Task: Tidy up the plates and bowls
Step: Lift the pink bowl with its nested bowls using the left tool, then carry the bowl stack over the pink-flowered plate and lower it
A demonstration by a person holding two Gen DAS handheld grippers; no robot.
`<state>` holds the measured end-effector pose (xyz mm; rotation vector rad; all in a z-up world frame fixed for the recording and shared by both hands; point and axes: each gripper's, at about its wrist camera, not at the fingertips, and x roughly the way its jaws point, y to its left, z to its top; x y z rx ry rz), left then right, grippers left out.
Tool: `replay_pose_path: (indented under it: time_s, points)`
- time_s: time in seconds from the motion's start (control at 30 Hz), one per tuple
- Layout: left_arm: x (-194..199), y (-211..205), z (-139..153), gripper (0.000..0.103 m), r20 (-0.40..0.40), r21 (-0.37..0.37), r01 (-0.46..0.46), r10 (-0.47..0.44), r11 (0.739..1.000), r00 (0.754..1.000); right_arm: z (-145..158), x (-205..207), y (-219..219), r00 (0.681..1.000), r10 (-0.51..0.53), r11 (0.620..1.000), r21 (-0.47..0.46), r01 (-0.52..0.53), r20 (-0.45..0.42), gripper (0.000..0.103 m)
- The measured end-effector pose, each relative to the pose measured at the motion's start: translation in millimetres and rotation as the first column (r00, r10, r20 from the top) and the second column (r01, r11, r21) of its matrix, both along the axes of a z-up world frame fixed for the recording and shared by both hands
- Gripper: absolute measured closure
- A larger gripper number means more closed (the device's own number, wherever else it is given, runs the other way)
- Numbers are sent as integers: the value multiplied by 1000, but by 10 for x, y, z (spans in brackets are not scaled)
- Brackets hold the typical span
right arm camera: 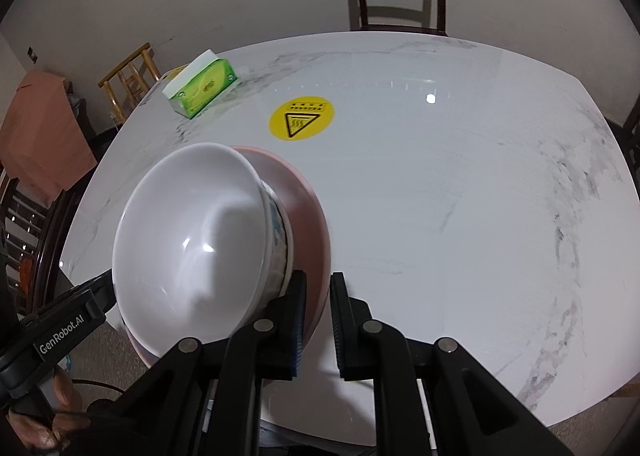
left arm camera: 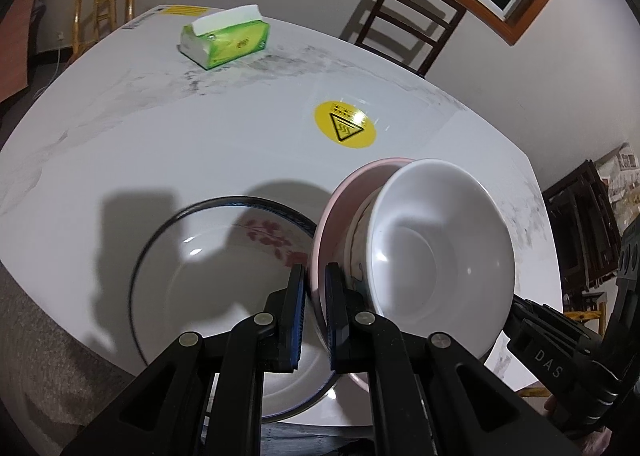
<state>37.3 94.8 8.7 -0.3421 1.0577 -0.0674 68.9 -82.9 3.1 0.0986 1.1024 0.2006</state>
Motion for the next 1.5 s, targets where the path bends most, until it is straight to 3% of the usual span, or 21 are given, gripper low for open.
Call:
replay_pose_path:
  time_s: [0.53, 1.27, 1.5]
  points:
    - [-117, 426, 51, 98, 4, 19, -87, 87, 996, 996, 9, 48, 451, 995, 99, 995, -16, -99, -18, 90]
    - [-263, 830, -180, 98, -61, 28, -155, 157, 987, 986, -248, 63, 906, 981, 173, 984, -29, -176, -89, 90]
    - [-282, 871, -218, 98, -64, 18, -163, 163, 987, 984, -241, 43, 951, 982, 174, 984, -37, -177, -75, 90]
